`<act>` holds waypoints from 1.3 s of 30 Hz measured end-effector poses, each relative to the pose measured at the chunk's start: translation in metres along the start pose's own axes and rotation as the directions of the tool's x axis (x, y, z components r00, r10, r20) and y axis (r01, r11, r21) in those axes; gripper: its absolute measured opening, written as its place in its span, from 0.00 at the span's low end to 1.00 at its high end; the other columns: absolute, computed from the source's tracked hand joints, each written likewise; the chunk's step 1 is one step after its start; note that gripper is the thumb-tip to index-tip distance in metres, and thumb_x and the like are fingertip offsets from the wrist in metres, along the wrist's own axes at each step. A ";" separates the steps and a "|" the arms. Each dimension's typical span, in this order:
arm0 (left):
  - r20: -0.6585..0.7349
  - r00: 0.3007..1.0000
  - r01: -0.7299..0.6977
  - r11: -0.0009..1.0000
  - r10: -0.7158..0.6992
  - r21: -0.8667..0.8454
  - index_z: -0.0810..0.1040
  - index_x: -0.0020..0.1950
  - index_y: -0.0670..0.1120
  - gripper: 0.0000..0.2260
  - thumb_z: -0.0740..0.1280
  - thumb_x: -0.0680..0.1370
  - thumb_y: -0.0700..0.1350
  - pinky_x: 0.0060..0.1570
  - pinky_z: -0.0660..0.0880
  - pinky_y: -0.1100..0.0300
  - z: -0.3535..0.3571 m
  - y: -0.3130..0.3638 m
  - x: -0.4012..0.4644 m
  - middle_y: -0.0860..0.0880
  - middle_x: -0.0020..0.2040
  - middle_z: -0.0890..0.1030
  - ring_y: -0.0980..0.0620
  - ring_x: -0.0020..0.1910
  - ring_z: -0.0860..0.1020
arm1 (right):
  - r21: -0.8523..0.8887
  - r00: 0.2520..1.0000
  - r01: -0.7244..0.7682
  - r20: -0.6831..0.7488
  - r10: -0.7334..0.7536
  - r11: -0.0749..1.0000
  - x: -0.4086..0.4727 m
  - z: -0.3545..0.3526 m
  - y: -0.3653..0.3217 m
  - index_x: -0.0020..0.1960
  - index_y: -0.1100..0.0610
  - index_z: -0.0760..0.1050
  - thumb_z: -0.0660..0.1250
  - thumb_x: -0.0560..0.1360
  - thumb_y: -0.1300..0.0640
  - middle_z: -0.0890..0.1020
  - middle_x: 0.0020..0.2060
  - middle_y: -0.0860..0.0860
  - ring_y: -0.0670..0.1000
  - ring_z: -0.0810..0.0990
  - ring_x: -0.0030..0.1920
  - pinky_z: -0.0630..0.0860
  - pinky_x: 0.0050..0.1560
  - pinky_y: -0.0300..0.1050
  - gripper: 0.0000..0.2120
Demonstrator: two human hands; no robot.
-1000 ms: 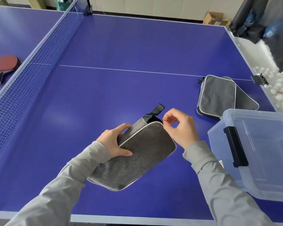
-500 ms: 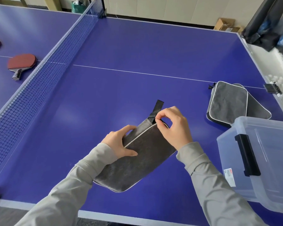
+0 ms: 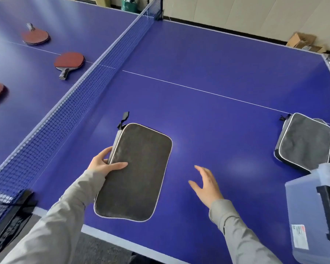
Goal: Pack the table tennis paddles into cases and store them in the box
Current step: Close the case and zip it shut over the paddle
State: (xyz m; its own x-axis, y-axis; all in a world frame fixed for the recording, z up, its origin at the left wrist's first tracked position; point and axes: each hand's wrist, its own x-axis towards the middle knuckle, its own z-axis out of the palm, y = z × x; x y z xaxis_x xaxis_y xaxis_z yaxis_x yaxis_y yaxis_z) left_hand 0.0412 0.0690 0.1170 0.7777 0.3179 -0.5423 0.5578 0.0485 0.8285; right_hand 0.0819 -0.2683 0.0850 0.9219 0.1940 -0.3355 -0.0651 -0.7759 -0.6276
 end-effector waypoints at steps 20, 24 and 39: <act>-0.045 0.979 0.200 0.975 -0.197 0.093 0.76 0.62 0.55 0.32 0.80 0.60 0.42 0.46 0.79 0.51 -0.138 -0.028 0.089 0.43 0.50 0.84 0.41 0.46 0.83 | -0.580 0.975 -0.135 0.066 0.212 0.803 -0.022 0.094 0.023 0.77 0.46 0.38 0.57 0.74 0.33 0.38 0.77 0.51 0.55 0.40 0.77 0.58 0.73 0.48 0.41; -0.110 0.977 0.201 0.966 -0.185 0.160 0.77 0.63 0.50 0.26 0.77 0.66 0.43 0.56 0.75 0.49 -0.141 -0.036 0.094 0.44 0.54 0.82 0.42 0.51 0.80 | -0.604 0.973 -0.135 0.069 0.220 0.786 -0.022 0.096 0.023 0.77 0.47 0.38 0.57 0.74 0.34 0.37 0.77 0.52 0.55 0.39 0.77 0.58 0.73 0.49 0.41; -0.229 0.965 0.074 0.713 0.124 0.697 0.65 0.71 0.51 0.37 0.73 0.67 0.60 0.64 0.65 0.46 -0.126 -0.059 0.083 0.47 0.68 0.67 0.43 0.66 0.66 | -0.616 0.967 -0.144 0.079 0.242 0.774 -0.023 0.097 0.022 0.77 0.48 0.37 0.57 0.75 0.34 0.37 0.77 0.52 0.56 0.38 0.77 0.55 0.74 0.52 0.42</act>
State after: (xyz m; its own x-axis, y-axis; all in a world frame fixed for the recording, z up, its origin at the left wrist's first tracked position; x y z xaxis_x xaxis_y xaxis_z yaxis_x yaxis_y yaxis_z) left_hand 0.0364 0.2115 0.0411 0.7535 0.5301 -0.3889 0.6574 -0.6021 0.4530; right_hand 0.0226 -0.2311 0.0109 0.8458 0.0470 -0.5314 0.0527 -0.9986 -0.0045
